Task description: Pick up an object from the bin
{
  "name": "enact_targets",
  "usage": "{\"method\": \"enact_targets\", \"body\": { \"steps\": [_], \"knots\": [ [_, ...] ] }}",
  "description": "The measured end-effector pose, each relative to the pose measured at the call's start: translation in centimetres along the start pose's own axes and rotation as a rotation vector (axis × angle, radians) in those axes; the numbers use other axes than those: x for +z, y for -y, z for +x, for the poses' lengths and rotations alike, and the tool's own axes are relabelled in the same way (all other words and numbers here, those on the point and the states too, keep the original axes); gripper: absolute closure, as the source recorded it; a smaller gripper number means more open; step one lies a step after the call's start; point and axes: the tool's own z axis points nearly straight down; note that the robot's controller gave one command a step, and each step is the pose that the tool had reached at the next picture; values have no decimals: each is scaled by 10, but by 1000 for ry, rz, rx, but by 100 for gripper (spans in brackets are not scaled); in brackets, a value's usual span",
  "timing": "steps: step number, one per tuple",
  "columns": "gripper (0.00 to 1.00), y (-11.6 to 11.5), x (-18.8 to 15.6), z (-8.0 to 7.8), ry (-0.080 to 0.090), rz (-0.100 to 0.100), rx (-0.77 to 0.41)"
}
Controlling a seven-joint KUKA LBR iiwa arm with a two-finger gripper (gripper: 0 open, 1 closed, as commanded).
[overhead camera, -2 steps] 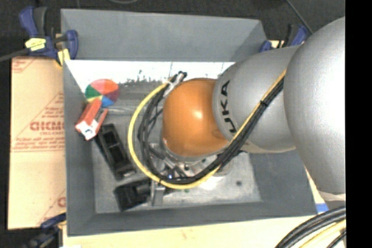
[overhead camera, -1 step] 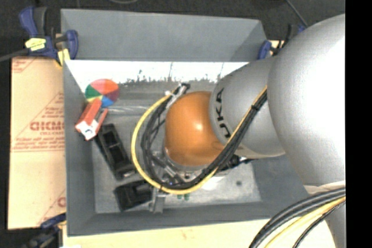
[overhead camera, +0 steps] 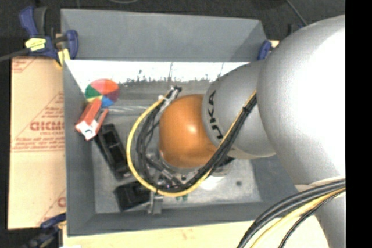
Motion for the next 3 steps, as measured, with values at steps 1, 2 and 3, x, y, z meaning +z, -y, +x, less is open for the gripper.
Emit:
{"method": "enact_targets", "body": {
  "steps": [1,2,3],
  "knots": [
    [100,-18,11,1,-8,4,125],
    [100,-18,11,1,-8,4,127],
    [100,-19,-32,0,-24,8,132]
  ]
}}
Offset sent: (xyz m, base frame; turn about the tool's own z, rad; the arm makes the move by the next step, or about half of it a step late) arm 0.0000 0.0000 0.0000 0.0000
